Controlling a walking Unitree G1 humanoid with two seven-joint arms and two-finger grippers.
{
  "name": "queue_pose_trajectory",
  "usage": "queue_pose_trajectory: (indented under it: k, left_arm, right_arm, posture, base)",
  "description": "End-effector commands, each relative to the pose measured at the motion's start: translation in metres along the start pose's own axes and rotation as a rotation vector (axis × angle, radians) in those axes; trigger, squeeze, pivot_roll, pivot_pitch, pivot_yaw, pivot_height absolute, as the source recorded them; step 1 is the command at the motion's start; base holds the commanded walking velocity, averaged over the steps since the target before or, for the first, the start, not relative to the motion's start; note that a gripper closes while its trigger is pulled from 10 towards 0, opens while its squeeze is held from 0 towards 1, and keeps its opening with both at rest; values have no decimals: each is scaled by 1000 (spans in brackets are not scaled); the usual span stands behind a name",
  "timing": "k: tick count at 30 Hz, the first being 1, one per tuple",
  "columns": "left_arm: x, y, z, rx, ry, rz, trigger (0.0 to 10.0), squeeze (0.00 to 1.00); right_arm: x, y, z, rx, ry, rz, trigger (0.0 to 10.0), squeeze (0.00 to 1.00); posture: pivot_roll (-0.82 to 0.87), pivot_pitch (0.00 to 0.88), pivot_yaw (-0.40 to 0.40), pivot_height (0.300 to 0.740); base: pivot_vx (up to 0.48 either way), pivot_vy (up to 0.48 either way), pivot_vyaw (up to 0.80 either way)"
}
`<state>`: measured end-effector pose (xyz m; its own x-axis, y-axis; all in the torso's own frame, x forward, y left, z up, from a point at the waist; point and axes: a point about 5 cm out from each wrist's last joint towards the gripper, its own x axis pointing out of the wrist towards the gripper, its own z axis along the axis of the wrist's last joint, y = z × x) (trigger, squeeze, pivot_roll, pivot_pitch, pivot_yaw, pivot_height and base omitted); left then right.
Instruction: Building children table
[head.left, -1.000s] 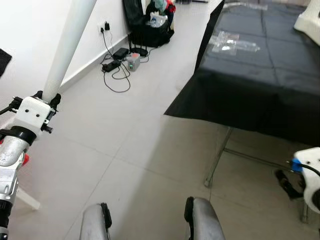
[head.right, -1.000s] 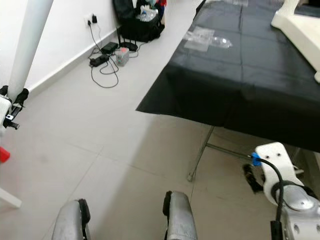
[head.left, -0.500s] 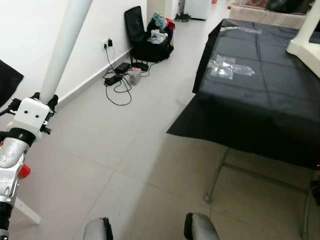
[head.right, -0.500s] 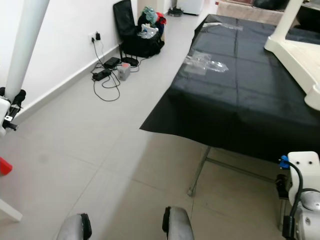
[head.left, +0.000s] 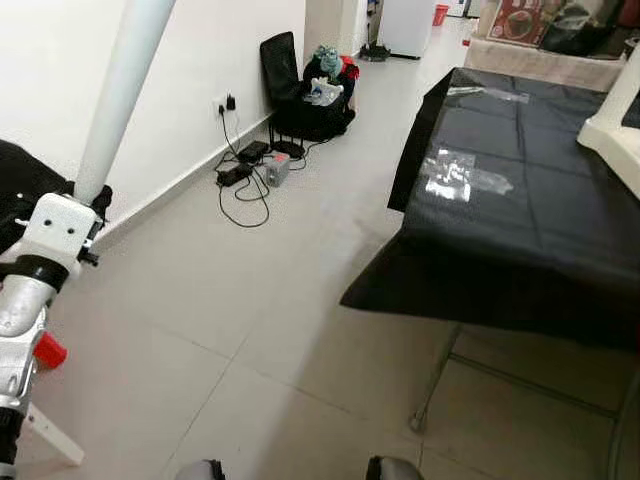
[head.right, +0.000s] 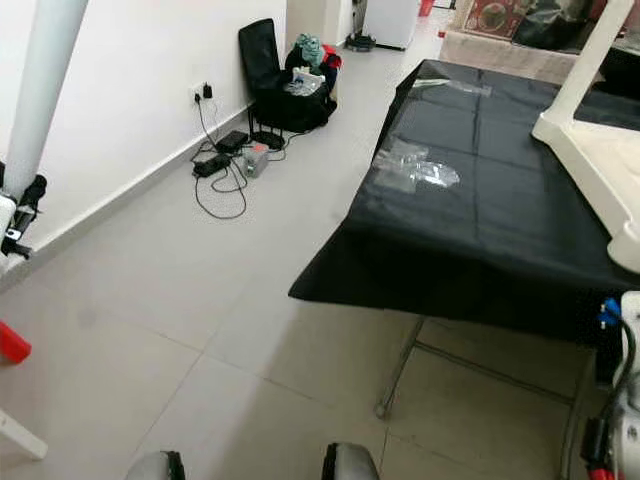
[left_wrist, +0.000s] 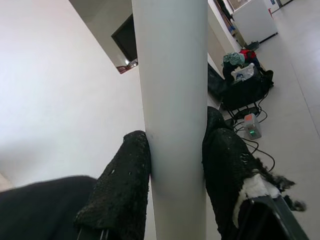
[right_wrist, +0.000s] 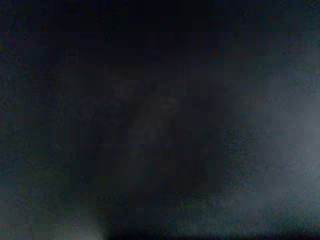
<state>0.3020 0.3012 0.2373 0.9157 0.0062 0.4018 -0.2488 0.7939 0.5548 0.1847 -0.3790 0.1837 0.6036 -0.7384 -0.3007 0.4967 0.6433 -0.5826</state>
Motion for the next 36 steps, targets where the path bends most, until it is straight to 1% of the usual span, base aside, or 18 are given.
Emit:
queue_pose_trajectory:
  k: [1,2,5,7,9,10,11,13,16,21,23,24,25,26,27,29,33,36]
  left_arm:
    - [-1,2,1,-1,-1,18,10000,0]
    - [-2,0,0,-3,2,15,10000,0]
    - [-2,-1,0,-5,4,13,10000,0]
    - [-3,-2,0,-6,5,11,10000,0]
    - [-5,-2,-1,-6,10,8,10000,0]
    - [-5,-2,-1,-6,10,8,10000,0]
    - [-7,-1,-2,-5,17,7,10000,0]
    - [-8,0,-3,-4,20,7,10000,0]
    - [-8,2,-4,-5,25,13,10000,0]
    - [-7,0,-5,-12,29,14,10000,0]
    - [-7,0,-5,-12,29,14,10000,0]
    - [-7,0,-5,-15,30,13,10000,0]
    - [-7,0,-5,-15,30,13,10000,0]
    - [-7,-1,-5,-18,29,10,10000,0]
    - [-6,-1,-5,-23,29,8,10000,0]
    - [-6,-1,-5,-26,29,7,10000,0]
    - [-6,-2,-6,-28,31,6,10000,0]
    - [-7,-3,-7,-38,34,5,10000,0]
  right_arm:
    - [1,-1,-1,-21,11,25,10000,0]
    - [4,-1,-18,-94,75,76,10000,0]
    - [5,3,-35,-123,137,125,10000,0]
    - [4,8,-46,-197,167,185,10000,0]
    - [0,15,-65,-358,213,296,10000,0]
    - [0,15,-65,-358,213,296,10000,0]
    - [-4,11,-72,-442,238,362,10000,0]
    - [-4,7,-71,-467,238,374,10000,0]
    - [-7,-2,-48,-544,183,433,10000,0]
    - [-26,5,-38,-663,149,627,10000,0]
    - [-26,5,-38,-663,149,627,10000,0]
    - [-35,10,-38,-699,141,713,8706,0]
    - [-35,10,-38,-699,141,713,8706,0]
    - [-48,16,-38,-741,130,820,10000,0]
    - [-62,22,-39,-787,119,941,10000,0]
    - [-73,26,-40,-816,113,1021,10000,0]
    - [-80,28,-44,-871,111,1084,10000,0]
    - [-91,28,-54,-1016,113,1208,10000,0]
  posture:
    - [-39,0,-101,630]
    - [-49,0,-104,640]
    - [-51,0,-108,650]
    - [-54,0,-110,655]
    - [-54,0,-116,665]
    - [-54,0,-116,665]
    - [-54,0,-117,675]
    - [-54,0,-120,680]
    - [-66,0,-111,695]
    - [-67,0,-110,714]
    - [-67,0,-110,714]
    - [-69,0,-106,719]
    - [-69,0,-106,719]
    - [-69,0,-107,724]
    - [-68,0,-106,729]
    - [-68,0,-106,734]
    - [-73,0,-103,739]
    - [-71,0,-110,740]
  base:
    - [0,0,0]
    - [0,0,0]
    - [0,0,0]
    - [0,0,0]
    - [0,0,0]
    - [0,0,0]
    - [0,0,0]
    - [0,0,0]
    - [0,0,0]
    - [0,0,0]
    - [0,0,0]
    - [0,0,0]
    - [0,0,0]
    - [0,0,0]
    - [0,0,0]
    - [0,0,0]
    - [0,0,0]
    - [0,0,0]
